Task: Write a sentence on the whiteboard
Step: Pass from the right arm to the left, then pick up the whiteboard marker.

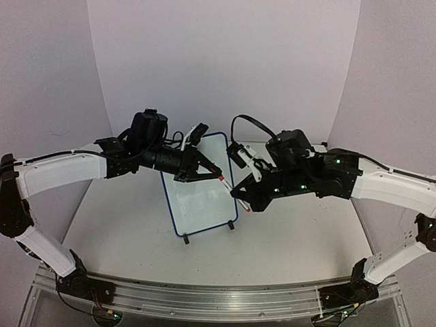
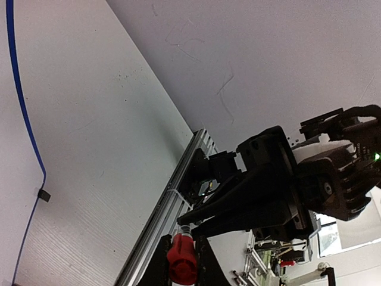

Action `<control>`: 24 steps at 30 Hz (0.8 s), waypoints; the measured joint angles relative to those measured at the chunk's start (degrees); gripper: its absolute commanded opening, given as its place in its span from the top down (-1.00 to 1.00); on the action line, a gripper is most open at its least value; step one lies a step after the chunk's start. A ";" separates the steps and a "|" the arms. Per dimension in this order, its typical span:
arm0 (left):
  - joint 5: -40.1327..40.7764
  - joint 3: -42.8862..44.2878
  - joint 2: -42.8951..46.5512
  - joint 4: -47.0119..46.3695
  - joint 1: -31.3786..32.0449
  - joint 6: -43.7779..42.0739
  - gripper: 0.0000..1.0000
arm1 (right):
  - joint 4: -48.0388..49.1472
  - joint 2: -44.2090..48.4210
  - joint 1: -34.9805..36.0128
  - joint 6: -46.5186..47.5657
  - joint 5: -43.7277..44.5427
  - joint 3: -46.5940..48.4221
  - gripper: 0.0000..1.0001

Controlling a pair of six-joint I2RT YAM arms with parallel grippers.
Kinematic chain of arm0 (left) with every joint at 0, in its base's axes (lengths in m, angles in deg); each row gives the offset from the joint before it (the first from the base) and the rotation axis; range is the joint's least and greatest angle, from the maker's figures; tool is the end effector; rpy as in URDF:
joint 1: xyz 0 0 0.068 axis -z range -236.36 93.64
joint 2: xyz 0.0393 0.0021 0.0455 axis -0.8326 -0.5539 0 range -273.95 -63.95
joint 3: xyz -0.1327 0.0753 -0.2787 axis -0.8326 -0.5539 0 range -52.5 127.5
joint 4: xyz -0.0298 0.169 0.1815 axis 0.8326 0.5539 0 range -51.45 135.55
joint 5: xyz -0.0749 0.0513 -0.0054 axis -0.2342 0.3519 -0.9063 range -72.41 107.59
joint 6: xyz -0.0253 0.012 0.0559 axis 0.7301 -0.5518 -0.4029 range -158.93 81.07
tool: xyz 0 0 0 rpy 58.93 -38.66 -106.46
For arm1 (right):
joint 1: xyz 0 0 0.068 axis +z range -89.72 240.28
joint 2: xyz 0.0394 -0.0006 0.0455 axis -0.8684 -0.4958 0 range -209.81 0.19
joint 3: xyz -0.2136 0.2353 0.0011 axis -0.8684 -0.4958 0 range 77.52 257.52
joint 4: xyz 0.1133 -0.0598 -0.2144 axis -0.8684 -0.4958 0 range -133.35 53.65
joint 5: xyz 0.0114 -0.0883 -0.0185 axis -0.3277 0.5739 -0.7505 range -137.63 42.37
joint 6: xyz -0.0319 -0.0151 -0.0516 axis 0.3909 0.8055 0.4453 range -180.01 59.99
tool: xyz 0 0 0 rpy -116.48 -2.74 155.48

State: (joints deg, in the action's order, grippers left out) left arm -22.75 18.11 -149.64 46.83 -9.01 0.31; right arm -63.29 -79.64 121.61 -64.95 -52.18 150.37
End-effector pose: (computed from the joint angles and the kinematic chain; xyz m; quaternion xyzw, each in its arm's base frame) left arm 0.2063 -0.2696 0.3764 0.2444 0.7691 -0.5633 0.1776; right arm 0.1427 0.2687 0.3824 -0.4332 0.7685 0.2861 0.3742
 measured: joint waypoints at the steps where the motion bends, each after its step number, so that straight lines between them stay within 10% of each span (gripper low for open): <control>1: -0.33 -0.03 0.00 -0.55 0.07 0.12 1.00 | 0.03 0.01 0.01 0.16 0.03 -0.06 1.00; 4: -0.52 -0.74 0.02 -1.83 0.22 0.34 1.00 | 0.01 0.04 0.01 0.39 0.08 -0.23 0.85; 7: -0.10 -2.09 0.37 -2.68 0.27 0.79 1.00 | 0.19 0.05 0.01 -0.03 0.15 -0.87 -0.07; 11: 2.62 -4.54 2.13 -2.31 0.29 0.83 1.00 | 1.20 1.07 0.09 -1.65 1.21 -2.17 -0.71; 24: 10.26 -16.69 12.25 -19.13 0.22 4.82 1.00 | 19.79 14.45 -0.81 -14.45 6.20 -18.31 -0.96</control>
State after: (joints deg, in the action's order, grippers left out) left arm -12.49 1.42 -137.39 27.70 -8.79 5.14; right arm -43.50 -65.18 120.81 -79.40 -45.98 132.06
